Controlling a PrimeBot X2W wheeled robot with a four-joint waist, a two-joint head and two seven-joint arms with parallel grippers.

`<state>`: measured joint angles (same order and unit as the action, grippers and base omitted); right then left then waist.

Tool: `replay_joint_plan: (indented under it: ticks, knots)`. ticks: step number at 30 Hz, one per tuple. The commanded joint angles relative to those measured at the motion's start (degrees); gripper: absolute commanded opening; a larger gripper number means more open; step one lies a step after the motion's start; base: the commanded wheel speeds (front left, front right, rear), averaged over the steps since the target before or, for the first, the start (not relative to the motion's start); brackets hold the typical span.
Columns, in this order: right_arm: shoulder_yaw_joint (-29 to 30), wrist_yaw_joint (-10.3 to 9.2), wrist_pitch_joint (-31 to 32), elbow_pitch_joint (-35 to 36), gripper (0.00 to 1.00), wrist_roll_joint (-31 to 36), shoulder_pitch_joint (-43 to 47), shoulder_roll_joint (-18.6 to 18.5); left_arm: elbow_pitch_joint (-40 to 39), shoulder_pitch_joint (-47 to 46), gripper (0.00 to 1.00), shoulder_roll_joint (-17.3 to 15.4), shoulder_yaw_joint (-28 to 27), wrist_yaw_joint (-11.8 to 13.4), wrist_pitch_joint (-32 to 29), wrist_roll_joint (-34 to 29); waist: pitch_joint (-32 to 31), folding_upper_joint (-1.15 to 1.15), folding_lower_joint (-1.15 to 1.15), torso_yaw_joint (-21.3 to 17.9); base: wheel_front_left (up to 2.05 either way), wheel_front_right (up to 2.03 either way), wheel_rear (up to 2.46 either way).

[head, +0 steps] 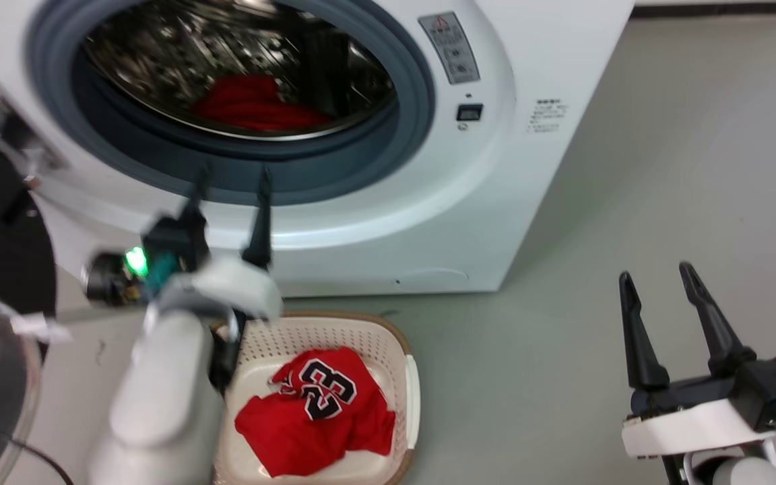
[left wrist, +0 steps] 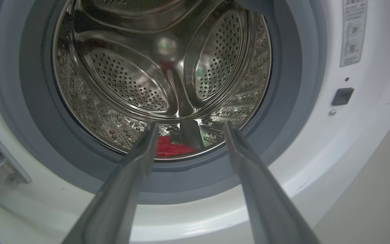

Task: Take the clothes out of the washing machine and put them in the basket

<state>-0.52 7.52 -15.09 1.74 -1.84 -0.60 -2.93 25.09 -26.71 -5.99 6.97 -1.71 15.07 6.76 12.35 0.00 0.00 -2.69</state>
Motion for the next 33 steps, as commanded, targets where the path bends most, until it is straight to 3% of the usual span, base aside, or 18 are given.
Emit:
replay_joint_plan:
  ticks: [1,8,20,23,28,33]
  knots:
    - [-0.4,-0.06,-0.1,0.3,1.0,-0.5,-1.8,0.1,3.9,-5.3,1.0,-1.6,-0.5,-0.5,0.2,-0.6,3.3,0.0,0.0,-2.7,0.0,0.0,0.0]
    - [-0.9,-0.06,-0.1,0.9,1.0,-1.8,-5.4,0.1,18.3,-24.3,1.0,-7.2,0.4,-3.0,-5.0,-1.9,10.1,0.0,0.0,-7.1,0.0,0.0,0.0]
    - [-1.7,-0.06,-0.1,1.7,1.0,-5.4,-9.8,0.1,35.7,-48.4,1.0,-15.0,3.0,-5.7,-25.9,0.8,20.6,0.0,0.0,-13.5,0.0,0.0,0.0]
    - [-2.1,-0.06,-0.1,1.9,1.0,-5.9,-10.2,0.1,37.2,-51.5,1.0,-15.6,4.1,-5.6,-30.8,2.8,22.0,0.0,0.0,-14.3,0.0,0.0,0.0]
    - [-2.3,-0.06,-0.1,2.4,1.0,-7.5,-11.1,0.1,38.0,-57.5,1.0,-19.6,8.7,-5.6,-42.1,6.7,25.4,0.0,0.0,-16.1,0.0,0.0,0.0]
    - [-2.4,-0.06,-0.1,2.7,1.0,-8.6,-11.7,0.1,36.5,-61.0,1.0,-23.5,13.8,-5.7,-49.2,8.9,28.5,0.0,0.0,-17.2,0.0,0.0,0.0]
